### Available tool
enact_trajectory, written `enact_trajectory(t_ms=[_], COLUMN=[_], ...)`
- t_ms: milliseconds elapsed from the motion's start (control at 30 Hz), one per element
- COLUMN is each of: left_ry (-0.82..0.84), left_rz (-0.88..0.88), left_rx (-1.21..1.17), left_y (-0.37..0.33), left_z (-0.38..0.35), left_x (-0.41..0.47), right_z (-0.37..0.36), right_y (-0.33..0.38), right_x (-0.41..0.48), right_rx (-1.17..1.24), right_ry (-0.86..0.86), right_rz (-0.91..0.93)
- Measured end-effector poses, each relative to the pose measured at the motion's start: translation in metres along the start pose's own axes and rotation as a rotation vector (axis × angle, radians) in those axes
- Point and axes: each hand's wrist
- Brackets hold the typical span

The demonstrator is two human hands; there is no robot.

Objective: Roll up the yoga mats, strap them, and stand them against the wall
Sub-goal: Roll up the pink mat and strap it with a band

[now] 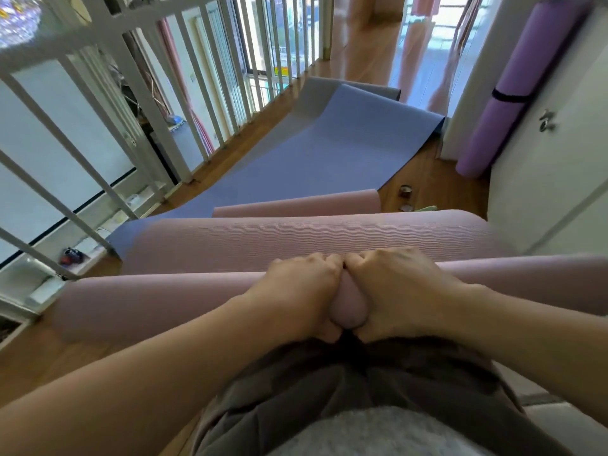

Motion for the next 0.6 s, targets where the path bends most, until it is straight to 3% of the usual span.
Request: enact_trajectory(t_ms=[100, 167, 267, 367, 433, 533, 600], left_ry=[0.051, -0.003, -0.163, -0.159, -0.081, 0.043, -0.001], left_rz=[-0.017, -0.001, 0.032, 0.036, 0.020, -0.026, 0.010], left_rx=[-0.047, -0.035, 0.181, 0.167, 0.057, 0.015, 0.048], left_y=[0.003, 0.006, 0.000, 0.003, 0.014, 0.024, 0.019], left_z=[-0.008, -0.010, -0.022, -0.024, -0.013, 0.003, -0.003], left_x=[0.003, 0.002, -0.004, 0.003, 0.013, 0.026, 0.026], right_z=[-0.015, -0.013, -0.006, -0.003, -0.009, -0.029, -0.027], right_y=[-0.003, -0.009, -0.018, -0.019, -0.015, -0.001, -0.005], right_x=[0.003, 0.010, 0.028, 0.038, 0.032, 0.011, 0.015], right_rx=[0.024, 0.075, 0.199, 0.232, 0.120, -0.072, -0.019], right_ry=[0.062, 0.113, 0.242, 0.330, 0.213, -0.101, -0.103], right_rz=[-0.023, -0.021, -0.024, -0.046, -0.084, -0.057, -0.063])
Point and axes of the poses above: each hand's wrist, its own x-axis towards the middle knuckle, its own z-axis out of the back of the hand, y = z × x, and after that the axes turned 6 degrees about x, right-handed
